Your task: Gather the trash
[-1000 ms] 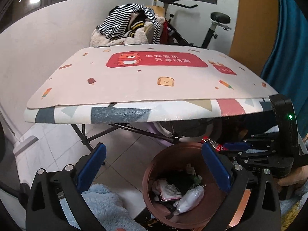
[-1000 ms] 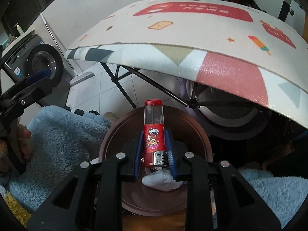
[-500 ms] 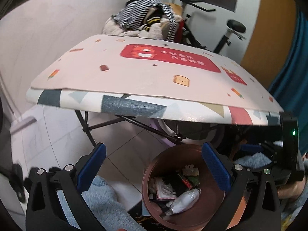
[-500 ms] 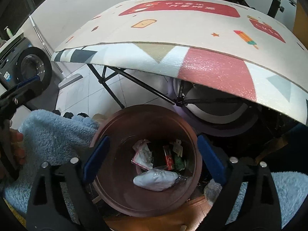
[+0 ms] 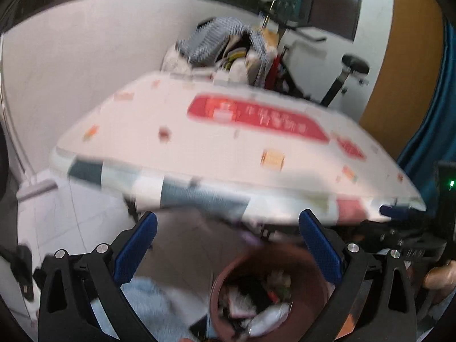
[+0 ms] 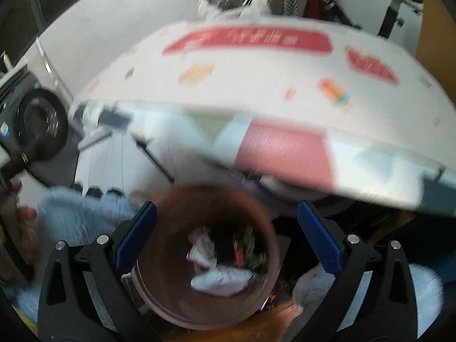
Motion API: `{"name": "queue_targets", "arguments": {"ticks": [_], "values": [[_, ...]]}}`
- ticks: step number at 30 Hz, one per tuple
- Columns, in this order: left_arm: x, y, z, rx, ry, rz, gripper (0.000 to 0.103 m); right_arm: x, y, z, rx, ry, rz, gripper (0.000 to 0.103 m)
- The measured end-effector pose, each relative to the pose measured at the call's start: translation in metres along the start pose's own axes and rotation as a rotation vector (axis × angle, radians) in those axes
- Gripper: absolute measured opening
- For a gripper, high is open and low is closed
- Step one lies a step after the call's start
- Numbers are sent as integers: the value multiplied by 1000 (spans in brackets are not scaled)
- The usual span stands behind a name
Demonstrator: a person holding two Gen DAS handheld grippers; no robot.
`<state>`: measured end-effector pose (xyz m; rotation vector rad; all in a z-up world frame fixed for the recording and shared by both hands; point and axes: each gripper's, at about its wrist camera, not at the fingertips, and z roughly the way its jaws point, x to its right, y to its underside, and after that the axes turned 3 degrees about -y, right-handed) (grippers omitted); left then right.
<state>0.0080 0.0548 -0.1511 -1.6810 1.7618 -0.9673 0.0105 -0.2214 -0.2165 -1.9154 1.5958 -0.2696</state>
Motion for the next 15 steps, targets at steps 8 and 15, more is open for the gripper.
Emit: {"name": "queue_targets", "arguments": {"ticks": [8,15], "values": [[48,-89,-58,217,-17,51,97,-5,-91,-109,265,156,-64,97],[64,-104,-100,314,-40,-1,97,-6,-111,-185,433,200,-21,97]]}}
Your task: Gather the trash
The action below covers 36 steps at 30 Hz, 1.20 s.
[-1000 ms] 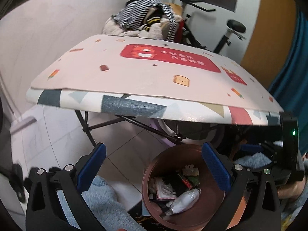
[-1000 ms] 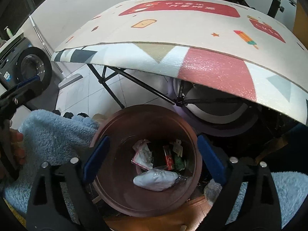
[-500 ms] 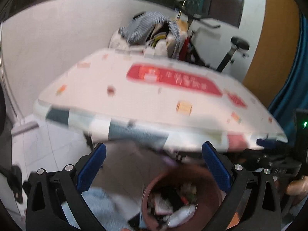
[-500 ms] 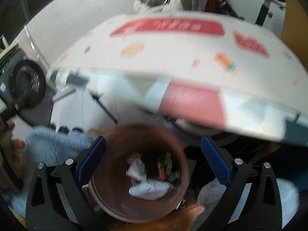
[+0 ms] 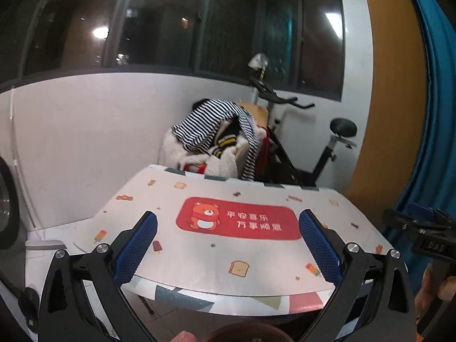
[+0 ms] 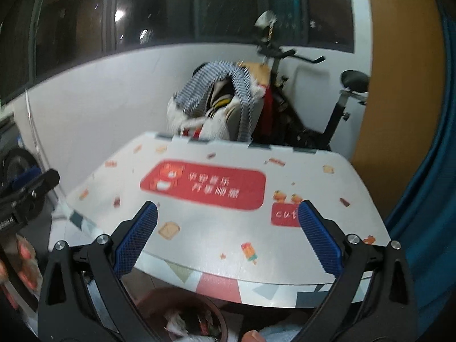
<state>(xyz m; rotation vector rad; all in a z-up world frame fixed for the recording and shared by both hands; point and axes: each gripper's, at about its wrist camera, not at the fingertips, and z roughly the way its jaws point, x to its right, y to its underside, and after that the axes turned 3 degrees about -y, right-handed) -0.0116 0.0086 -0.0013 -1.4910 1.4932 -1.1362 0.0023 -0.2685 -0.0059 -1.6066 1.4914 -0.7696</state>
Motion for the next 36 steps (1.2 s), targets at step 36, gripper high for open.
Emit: {"name": "queue_targets", "arguments": {"ticks": [36], "values": [[4,-6,-24,51,-72,51,97,6,7,-28,49,25,50,97]]}}
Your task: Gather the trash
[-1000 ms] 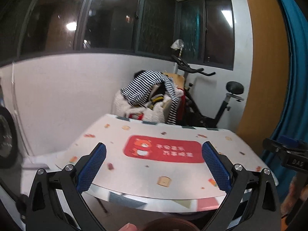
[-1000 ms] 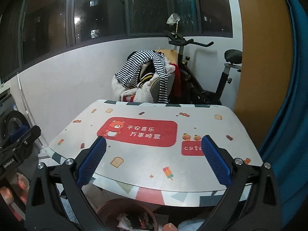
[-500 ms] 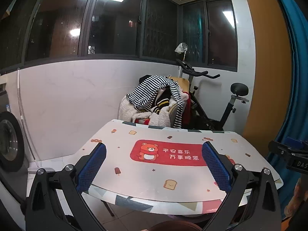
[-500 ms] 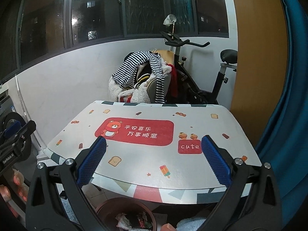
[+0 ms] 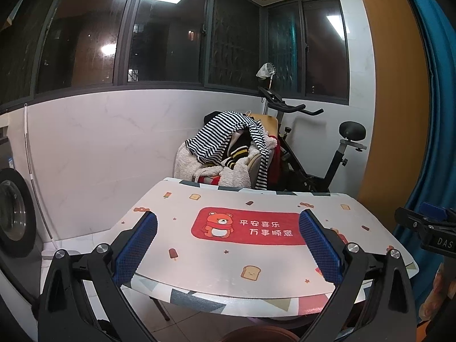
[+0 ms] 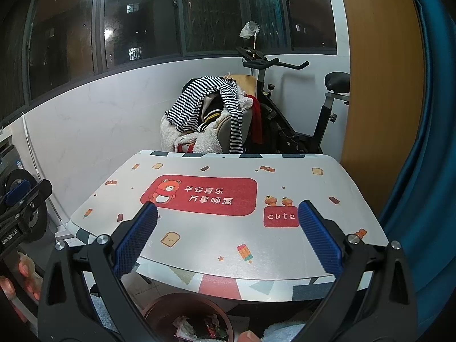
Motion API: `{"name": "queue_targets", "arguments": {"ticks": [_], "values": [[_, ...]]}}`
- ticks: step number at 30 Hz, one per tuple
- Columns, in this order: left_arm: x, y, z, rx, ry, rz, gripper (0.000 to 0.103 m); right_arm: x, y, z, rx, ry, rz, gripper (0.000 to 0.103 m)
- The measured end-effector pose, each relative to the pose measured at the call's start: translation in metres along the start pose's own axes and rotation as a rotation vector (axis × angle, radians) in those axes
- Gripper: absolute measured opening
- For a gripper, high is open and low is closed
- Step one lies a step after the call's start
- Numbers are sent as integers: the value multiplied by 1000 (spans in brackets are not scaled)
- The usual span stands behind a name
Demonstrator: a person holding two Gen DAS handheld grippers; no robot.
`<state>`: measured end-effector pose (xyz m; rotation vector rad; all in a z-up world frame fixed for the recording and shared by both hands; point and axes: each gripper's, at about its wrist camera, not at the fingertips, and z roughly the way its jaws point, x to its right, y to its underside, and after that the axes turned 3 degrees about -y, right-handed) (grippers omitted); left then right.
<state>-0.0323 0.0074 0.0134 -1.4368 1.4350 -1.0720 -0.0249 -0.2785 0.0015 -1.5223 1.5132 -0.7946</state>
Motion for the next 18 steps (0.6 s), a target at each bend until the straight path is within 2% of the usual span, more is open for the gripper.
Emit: {"name": "queue_targets", "arguments": {"ticks": [18], "values": [[-1,-2,4,-13,-20,17,97,-2,1,0,-2,-5,12,97]]}}
